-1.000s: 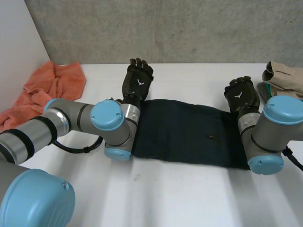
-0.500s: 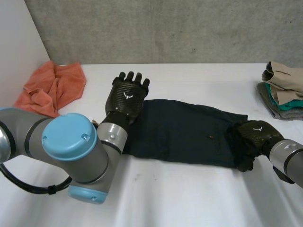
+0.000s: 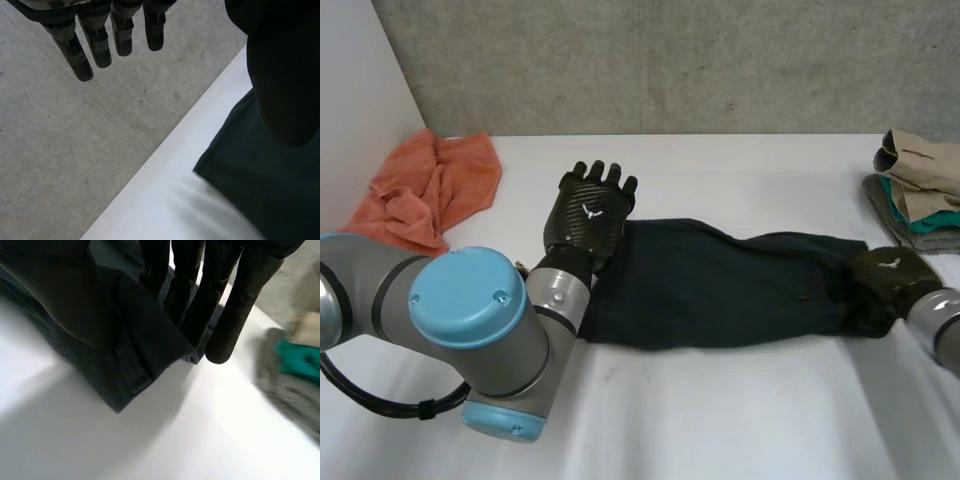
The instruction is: Fold the laundry.
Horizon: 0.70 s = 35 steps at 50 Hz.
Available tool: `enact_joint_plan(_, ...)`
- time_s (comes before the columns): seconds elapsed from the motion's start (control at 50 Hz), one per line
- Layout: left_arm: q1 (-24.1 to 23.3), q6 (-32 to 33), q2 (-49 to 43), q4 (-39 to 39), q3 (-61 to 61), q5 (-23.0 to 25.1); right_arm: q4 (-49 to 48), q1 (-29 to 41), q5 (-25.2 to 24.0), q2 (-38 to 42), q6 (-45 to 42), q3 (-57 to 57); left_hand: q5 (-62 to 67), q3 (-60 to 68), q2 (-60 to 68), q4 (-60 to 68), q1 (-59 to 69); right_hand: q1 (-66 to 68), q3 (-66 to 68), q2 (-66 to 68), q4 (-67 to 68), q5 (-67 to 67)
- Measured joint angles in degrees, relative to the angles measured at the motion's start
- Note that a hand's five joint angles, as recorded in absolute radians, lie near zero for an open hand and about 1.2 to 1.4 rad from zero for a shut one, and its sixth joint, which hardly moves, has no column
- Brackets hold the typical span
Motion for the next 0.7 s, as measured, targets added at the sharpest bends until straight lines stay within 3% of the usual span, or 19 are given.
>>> enact_joint_plan(0.06,0.04,-0.03,0.71,-0.44,-0.46,-0.14,1.01,-1.51,0.25,-1.4,-3.06,0.02,0.0,0.0,0.0,0.0,0.0,0.0,0.0,0.0,0.0,0.0)
enact_joint_plan(0.1,0.15,-0.13,2.19,-1.1,-1.35,-0.33,3.67,-4.39,0.88,-4.14,-11.68,-0.5,0.0,0.0,0.0,0.0,0.0,2.05,0.0,0.23,0.0,1.25)
enact_joint_plan(0.22,0.4,-0.3,3.98,-1.5,-2.3,-0.44,5.08,-2.27,0.76,-6.1,-21.04,-2.45,0.0,0.0,0.0,0.0,0.0,3.21,0.59,0.35,0.02,1.49)
enact_joint_plan(0.34,0.77,-0.49,4.86,-1.47,-2.46,-0.53,0.18,14.21,-2.76,-5.13,-26.32,-6.44,0.0,0.0,0.0,0.0,0.0,4.21,1.37,0.35,0.04,2.5)
enact_joint_plan(0.42,1.15,-0.6,4.93,-1.41,-2.32,-0.64,-5.47,26.0,-6.84,-0.08,-28.98,-8.43,0.0,0.0,0.0,0.0,0.0,4.22,1.55,0.35,0.04,2.51)
enact_joint_plan(0.54,2.13,-1.28,5.27,-1.4,-2.18,-1.14,-8.91,34.42,-9.82,7.01,-32.17,-10.89,0.0,0.0,0.0,0.0,0.0,4.69,1.51,0.33,0.0,2.66)
enact_joint_plan(0.6,2.73,-1.97,5.51,-1.43,-2.02,-1.81,-9.69,37.08,-10.6,9.9,-32.16,-12.35,0.0,0.0,0.0,0.0,0.0,-0.85,-7.19,-7.68,-8.37,-3.73)
enact_joint_plan(0.66,3.33,-2.6,5.61,-1.43,-1.48,-2.29,-9.77,37.28,-10.27,9.83,-26.81,-13.0,0.0,0.0,0.0,0.0,0.0,-20.16,-27.32,-27.68,-27.48,-21.74)
enact_joint_plan(0.68,3.52,-2.76,5.61,-1.42,-1.21,-2.39,-9.74,37.09,-10.01,9.26,-23.88,-13.13,0.0,0.0,0.0,0.0,0.0,-20.16,-27.32,-27.68,-27.48,-21.74)
enact_joint_plan(0.7,3.77,-2.99,5.61,-1.42,-0.76,-2.52,-9.69,36.68,-9.56,8.09,-18.8,-13.26,0.0,0.0,0.0,0.0,0.0,-36.38,-46.05,-47.25,-47.27,-41.58)
